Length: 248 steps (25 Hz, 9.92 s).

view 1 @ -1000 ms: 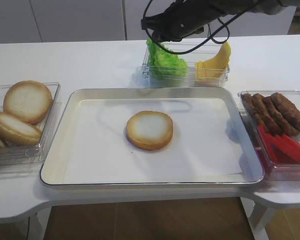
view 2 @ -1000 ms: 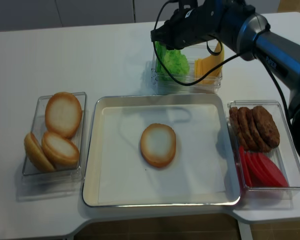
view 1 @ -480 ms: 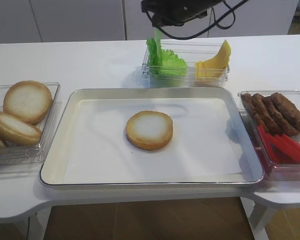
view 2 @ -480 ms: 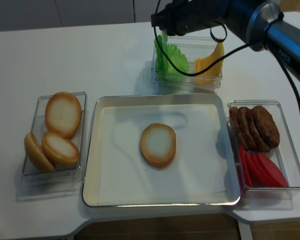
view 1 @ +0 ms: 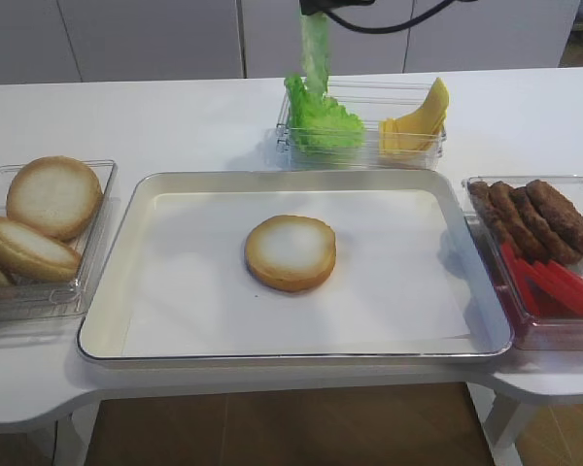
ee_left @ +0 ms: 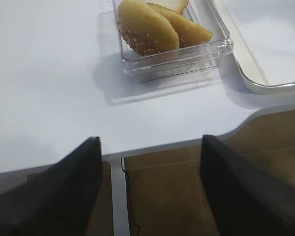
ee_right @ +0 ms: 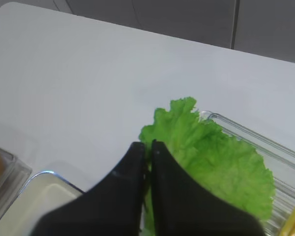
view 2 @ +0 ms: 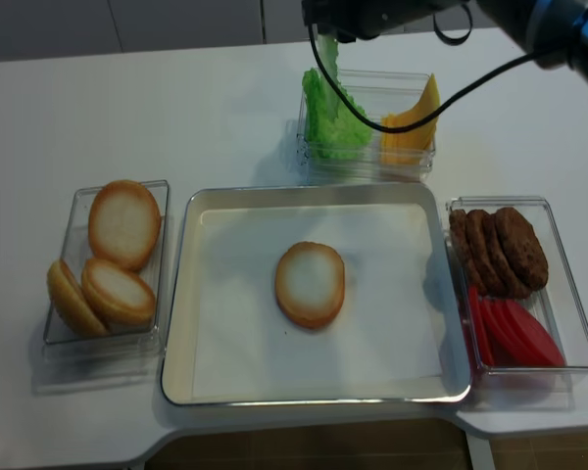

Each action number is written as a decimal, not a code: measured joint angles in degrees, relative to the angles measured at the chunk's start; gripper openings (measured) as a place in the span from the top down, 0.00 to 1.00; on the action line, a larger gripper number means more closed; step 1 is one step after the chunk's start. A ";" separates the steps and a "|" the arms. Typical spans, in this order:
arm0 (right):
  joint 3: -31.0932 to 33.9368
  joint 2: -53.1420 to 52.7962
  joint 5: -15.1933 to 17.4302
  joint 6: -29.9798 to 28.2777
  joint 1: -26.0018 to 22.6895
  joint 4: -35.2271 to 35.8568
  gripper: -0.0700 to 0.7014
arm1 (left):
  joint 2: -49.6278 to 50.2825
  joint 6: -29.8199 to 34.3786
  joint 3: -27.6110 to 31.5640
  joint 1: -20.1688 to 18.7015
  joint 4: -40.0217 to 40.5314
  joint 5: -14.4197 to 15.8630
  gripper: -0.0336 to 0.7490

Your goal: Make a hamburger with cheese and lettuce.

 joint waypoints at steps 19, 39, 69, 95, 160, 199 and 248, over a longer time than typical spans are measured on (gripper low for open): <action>0.21 -15.31 23.43 9.72 0.00 -11.45 0.86 | 0.00 0.00 0.00 0.00 0.00 0.00 0.36; 33.87 -26.65 6.91 6.16 0.00 -3.65 0.86 | 0.00 0.00 0.00 0.00 0.00 0.00 0.36; 34.78 -13.21 -3.34 -2.82 1.74 8.56 0.86 | 0.00 0.00 0.00 0.00 0.00 0.00 0.36; 34.81 -7.18 -5.01 -5.61 7.90 22.15 0.86 | 0.00 0.00 0.00 0.00 0.00 0.00 0.36; 37.86 -34.72 17.23 14.72 -18.07 -17.63 0.48 | 0.00 0.00 0.00 0.00 0.00 0.00 0.36; 54.64 -87.34 34.37 14.72 -22.19 -20.92 0.48 | 0.00 0.00 0.00 0.00 0.00 0.00 0.36; 78.24 -107.25 27.38 9.98 -22.19 -19.19 0.48 | 0.00 0.00 0.00 0.00 0.00 0.00 0.36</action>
